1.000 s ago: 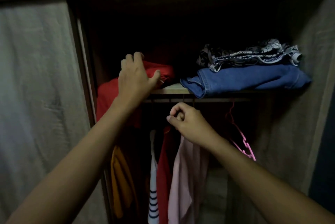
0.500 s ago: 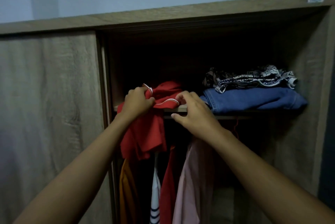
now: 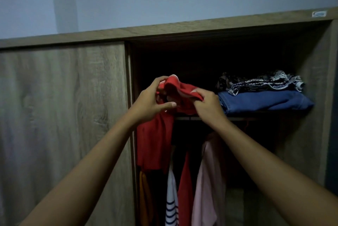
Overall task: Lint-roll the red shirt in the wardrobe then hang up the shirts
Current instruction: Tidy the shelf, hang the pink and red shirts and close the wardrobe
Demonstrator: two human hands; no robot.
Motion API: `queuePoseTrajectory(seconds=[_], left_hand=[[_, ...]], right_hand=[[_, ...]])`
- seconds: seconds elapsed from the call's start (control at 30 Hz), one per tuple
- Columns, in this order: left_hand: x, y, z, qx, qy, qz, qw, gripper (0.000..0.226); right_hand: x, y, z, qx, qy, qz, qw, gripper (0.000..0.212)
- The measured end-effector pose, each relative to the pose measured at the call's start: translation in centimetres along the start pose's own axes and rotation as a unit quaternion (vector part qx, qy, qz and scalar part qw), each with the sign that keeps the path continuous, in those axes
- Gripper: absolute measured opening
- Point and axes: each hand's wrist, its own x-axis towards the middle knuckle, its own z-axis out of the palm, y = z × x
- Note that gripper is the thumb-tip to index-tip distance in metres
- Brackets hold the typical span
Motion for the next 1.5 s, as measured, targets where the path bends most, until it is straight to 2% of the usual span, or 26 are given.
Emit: queuePoseTrajectory(seconds=[0.07, 0.13, 0.23, 0.3, 0.37, 0.43, 0.53, 0.7, 0.87, 1.0, 1.07, 1.13, 1.23, 1.33, 1.5], left_hand=[[-0.1, 0.3, -0.3, 0.035, 0.022, 0.011, 0.999, 0.074], [-0.2, 0.9, -0.4, 0.057, 0.067, 0.007, 0.996, 0.064], [-0.5, 2.0, -0.7, 0.078, 0.102, -0.001, 0.992, 0.032], [-0.8, 2.8, -0.9, 0.074, 0.115, 0.000, 0.991, 0.012], [-1.3, 3.4, -1.0, 0.024, 0.123, -0.001, 0.992, 0.007], [-1.8, 3.9, -1.0, -0.048, 0.117, -0.022, 0.992, 0.023], [-2.6, 4.3, -1.0, -0.082, 0.114, -0.058, 0.988, 0.040], [-3.7, 2.6, -1.1, -0.076, 0.090, -0.130, 0.984, 0.035], [-5.4, 1.8, -0.8, -0.085, 0.038, -0.175, 0.980, 0.023], [-6.5, 2.1, 0.4, -0.150, 0.035, -0.220, 0.963, 0.038], [-7.1, 2.3, 0.9, -0.130, 0.003, -0.211, 0.969, 0.038], [-7.6, 2.3, 1.7, -0.051, -0.022, -0.181, 0.982, 0.038], [-8.6, 2.6, 3.2, 0.028, 0.008, -0.127, 0.991, 0.028], [-9.0, 2.8, 4.3, -0.016, 0.063, -0.127, 0.990, 0.022], [-8.1, 2.7, 6.4, -0.098, 0.043, -0.172, 0.979, 0.030]], right_hand=[[0.1, -1.6, -0.8, 0.020, 0.005, -0.010, 1.000, 0.021], [0.1, -3.5, -1.9, 0.031, 0.013, -0.025, 0.999, 0.022], [-0.5, -6.2, -3.5, 0.046, 0.010, -0.042, 0.998, 0.019], [-1.0, -7.6, -4.4, 0.051, 0.007, -0.058, 0.997, 0.016], [-1.4, -8.6, -5.2, 0.050, 0.014, -0.070, 0.996, 0.014], [-1.7, -8.8, -5.5, 0.020, 0.021, -0.074, 0.997, 0.015], [-2.3, -7.7, -4.9, -0.037, -0.004, -0.049, 0.998, 0.011], [-3.5, -5.7, -4.3, -0.058, -0.015, -0.008, 0.998, 0.017], [-4.7, -4.4, -4.2, -0.111, -0.042, 0.002, 0.993, 0.011], [-5.8, -3.5, -4.8, -0.120, -0.068, 0.037, 0.990, 0.015], [-6.3, -3.0, -5.0, -0.121, -0.069, 0.046, 0.989, 0.018], [-6.8, -2.4, -5.2, -0.123, -0.064, 0.044, 0.989, 0.018], [-7.6, -1.6, -5.6, -0.129, -0.078, 0.062, 0.987, 0.024], [-8.5, -0.4, -6.2, -0.149, -0.091, 0.087, 0.981, 0.024], [-9.8, 2.7, -7.5, -0.145, -0.079, 0.142, 0.976, 0.018]])
